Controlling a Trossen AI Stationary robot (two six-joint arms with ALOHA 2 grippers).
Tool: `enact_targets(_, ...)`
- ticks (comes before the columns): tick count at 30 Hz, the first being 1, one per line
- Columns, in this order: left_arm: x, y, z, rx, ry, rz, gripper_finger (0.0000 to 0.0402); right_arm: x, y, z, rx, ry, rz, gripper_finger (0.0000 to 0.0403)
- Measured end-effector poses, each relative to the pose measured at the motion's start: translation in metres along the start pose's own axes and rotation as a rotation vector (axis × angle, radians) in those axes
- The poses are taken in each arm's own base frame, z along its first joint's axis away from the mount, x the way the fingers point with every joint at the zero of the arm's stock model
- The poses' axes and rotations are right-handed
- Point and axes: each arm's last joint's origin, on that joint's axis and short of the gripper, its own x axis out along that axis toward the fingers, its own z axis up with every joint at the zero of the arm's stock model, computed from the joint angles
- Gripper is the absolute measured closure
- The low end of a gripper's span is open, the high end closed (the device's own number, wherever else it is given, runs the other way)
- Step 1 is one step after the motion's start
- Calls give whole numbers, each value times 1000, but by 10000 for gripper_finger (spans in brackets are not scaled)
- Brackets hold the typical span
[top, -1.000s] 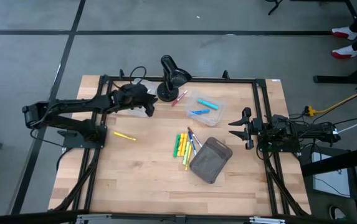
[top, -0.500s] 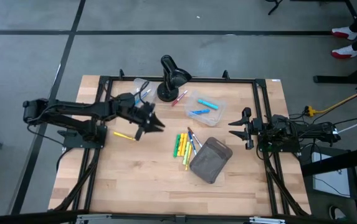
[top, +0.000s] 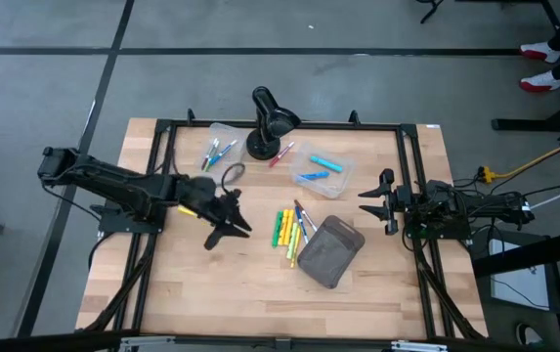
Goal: Pick & Place Markers
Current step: Put the left yellow pen into the black bin
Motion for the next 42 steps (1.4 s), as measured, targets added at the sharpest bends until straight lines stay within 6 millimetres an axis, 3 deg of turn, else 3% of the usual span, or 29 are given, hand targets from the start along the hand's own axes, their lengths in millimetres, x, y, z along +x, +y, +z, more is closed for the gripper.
enact_targets(7, -11, -16, -14, -32, 336, 249, 308, 0, 0, 0, 0, 0, 0, 246)
enact_targets(19, -34, -19, -44, -70, 710, 414, 317, 0, 0, 0, 0, 0, 0, 246)
enact_targets(27, -44, -13, -52, -42, 823, 486, 318, 0, 0, 0, 0, 0, 0, 246)
enact_targets(37, -41, 6, -82, -50, 953, 542, 318, 0, 0, 0, 0, 0, 0, 246)
enact_targets(42, -41, 12, -83, -70, 944, 580, 318, 0, 0, 0, 0, 0, 0, 246)
